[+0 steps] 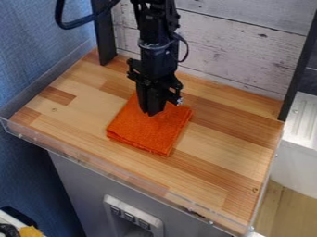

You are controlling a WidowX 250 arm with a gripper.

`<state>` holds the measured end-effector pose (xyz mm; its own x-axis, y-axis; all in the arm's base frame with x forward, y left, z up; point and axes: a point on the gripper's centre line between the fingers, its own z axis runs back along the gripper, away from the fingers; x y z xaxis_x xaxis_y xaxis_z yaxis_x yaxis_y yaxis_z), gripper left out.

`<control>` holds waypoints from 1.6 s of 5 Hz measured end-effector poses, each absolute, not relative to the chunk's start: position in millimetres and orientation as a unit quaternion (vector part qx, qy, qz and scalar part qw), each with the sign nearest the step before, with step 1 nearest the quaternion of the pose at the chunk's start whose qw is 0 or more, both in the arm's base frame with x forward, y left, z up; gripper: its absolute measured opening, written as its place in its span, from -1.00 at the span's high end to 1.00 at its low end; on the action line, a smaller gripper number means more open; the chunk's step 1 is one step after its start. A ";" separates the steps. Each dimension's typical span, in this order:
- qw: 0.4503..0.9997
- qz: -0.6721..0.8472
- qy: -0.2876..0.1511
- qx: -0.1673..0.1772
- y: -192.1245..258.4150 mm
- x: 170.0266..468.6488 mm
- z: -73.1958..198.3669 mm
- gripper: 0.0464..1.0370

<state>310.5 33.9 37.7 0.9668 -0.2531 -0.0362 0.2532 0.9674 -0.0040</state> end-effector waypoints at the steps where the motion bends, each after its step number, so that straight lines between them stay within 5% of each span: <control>1: 0.992 -0.124 0.012 0.006 35.7 316.3 33.3 0.96; 8: 0.997 -0.073 0.005 -0.006 58.7 343.7 19.8 0.97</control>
<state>343.7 58.7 19.8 0.9893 -0.1453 -0.0088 0.1452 0.9893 -0.0123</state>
